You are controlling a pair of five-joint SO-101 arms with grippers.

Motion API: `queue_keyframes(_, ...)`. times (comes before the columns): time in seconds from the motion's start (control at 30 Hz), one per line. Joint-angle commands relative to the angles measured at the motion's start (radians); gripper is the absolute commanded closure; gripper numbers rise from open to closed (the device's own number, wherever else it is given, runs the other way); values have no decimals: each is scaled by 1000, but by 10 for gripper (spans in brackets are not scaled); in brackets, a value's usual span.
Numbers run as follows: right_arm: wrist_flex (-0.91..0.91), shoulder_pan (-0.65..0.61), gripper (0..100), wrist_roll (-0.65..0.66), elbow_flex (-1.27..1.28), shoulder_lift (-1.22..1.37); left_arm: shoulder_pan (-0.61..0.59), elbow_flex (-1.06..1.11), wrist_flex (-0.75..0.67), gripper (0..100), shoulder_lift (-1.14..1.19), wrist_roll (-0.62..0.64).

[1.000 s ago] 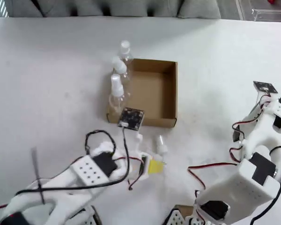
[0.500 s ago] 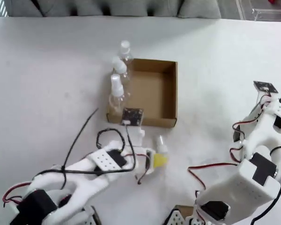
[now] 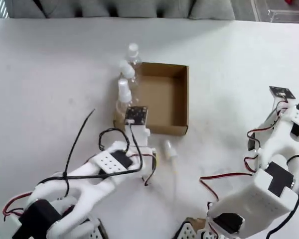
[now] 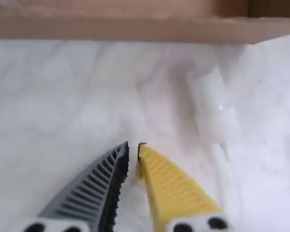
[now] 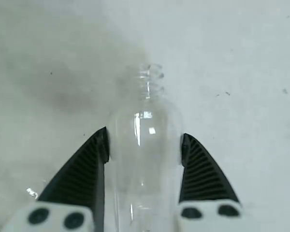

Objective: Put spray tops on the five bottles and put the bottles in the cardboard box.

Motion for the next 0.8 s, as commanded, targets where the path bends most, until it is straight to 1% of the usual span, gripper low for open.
queue_keyframes(0.0,-8,-24,982,-3,8,-19,35,-35,51,756,-5,-20)
queue_keyframes(0.1,-8,-24,982,-3,8,-19,39,-35,78,651,-7,-21)
queue_keyframes(0.2,-8,-24,982,-2,8,-19,25,-35,94,574,-33,-17)
queue_keyframes(0.3,-8,-24,982,-2,8,-19,-1,-37,184,525,-140,-14)
queue_keyframes(0.37,-8,-25,982,-2,8,-19,5,-34,273,516,-239,8)
queue_keyframes(0.47,-10,-25,982,-2,8,-19,24,-35,407,530,-372,25)
queue_keyframes(0.57,-10,-25,982,-2,8,-19,31,-21,497,580,-430,-23)
queue_keyframes(0.67,-10,-25,982,6,8,-19,27,-12,540,684,-392,-52)
queue_keyframes(0.73,-10,-27,982,34,8,-19,30,-12,525,744,-329,-58)
queue_keyframes(0.77,-10,-30,982,41,8,-19,33,-14,505,756,-289,-58)
